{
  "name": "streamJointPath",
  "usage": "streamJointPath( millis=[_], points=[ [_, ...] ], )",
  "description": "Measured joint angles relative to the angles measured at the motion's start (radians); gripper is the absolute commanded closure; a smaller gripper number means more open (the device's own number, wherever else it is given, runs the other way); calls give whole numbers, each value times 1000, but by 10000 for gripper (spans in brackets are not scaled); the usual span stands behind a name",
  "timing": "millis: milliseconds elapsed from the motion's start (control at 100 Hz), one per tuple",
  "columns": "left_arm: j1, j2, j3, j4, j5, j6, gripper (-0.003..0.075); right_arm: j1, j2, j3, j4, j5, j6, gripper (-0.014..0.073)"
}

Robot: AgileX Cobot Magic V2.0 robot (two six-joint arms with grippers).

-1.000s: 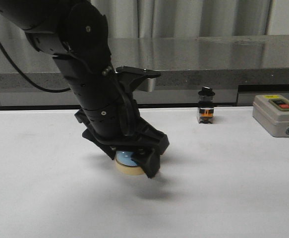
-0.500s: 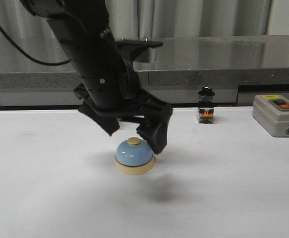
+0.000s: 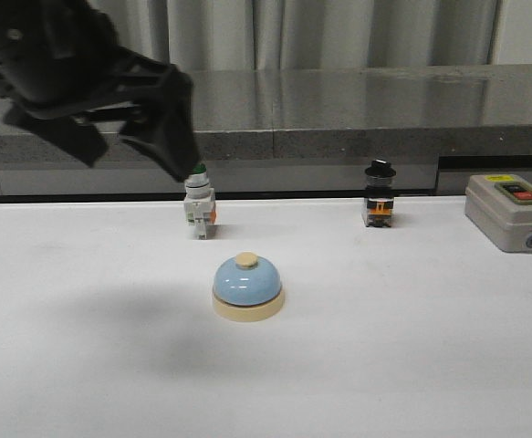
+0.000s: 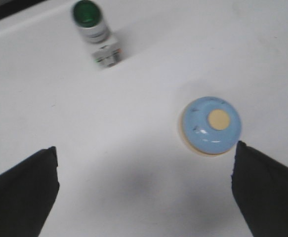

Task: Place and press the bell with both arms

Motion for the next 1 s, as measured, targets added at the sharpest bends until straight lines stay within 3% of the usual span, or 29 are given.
streamJointPath(
  millis=[380, 680, 800, 1000],
  points=[
    [292, -395, 316, -11, -120, -29, 57, 0, 0, 0, 0, 0, 0, 654],
    [341, -743, 458, -20, -143, -36, 75, 0, 0, 0, 0, 0, 0, 654],
    [341, -849, 486, -22, -143, -38, 200, 0, 0, 0, 0, 0, 0, 654],
    [341, -937, 494, -22, -143, -40, 594, 0, 0, 0, 0, 0, 0, 654]
  ],
)
